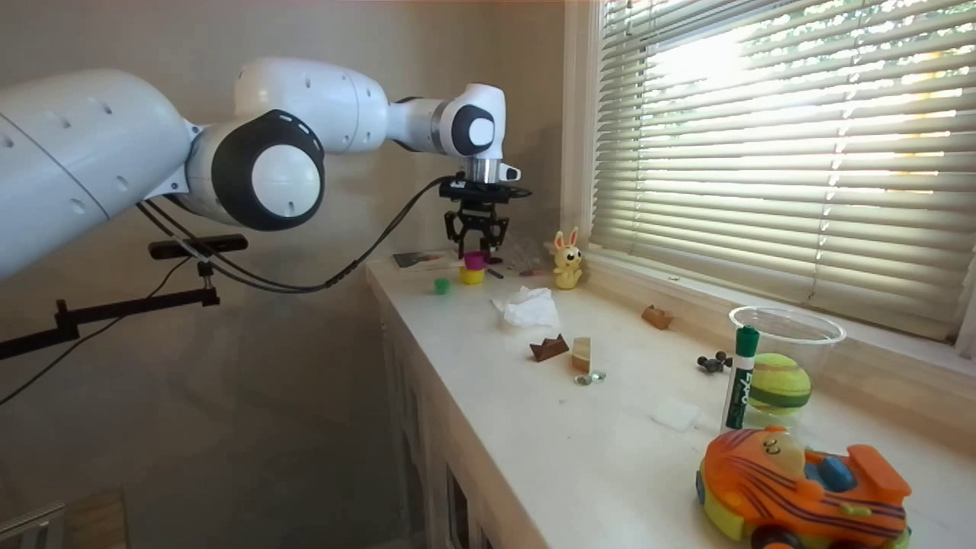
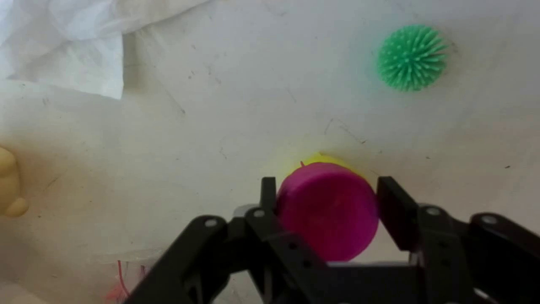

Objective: Stack the bowls, then place the green toy inside the pink bowl

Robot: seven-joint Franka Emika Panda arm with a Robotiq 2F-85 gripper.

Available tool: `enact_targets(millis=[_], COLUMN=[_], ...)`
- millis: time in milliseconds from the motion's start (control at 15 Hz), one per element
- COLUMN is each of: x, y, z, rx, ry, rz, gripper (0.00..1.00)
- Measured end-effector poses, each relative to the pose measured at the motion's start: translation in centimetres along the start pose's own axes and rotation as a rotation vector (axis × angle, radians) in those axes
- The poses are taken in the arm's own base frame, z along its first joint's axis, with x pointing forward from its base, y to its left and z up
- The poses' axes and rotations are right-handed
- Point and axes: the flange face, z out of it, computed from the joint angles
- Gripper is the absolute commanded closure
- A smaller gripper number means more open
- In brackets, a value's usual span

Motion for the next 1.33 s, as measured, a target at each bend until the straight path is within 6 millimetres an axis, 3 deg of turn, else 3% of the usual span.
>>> enact_targets(millis=[533,1333], x=[0.6,0.6], y=[-1.4,-0.9], z=[-0.1,0.7], rx=[0.000,-0.001], ry=[0.003,0.002], rz=[-0.040,-0.050], gripper=[0.64,0.64])
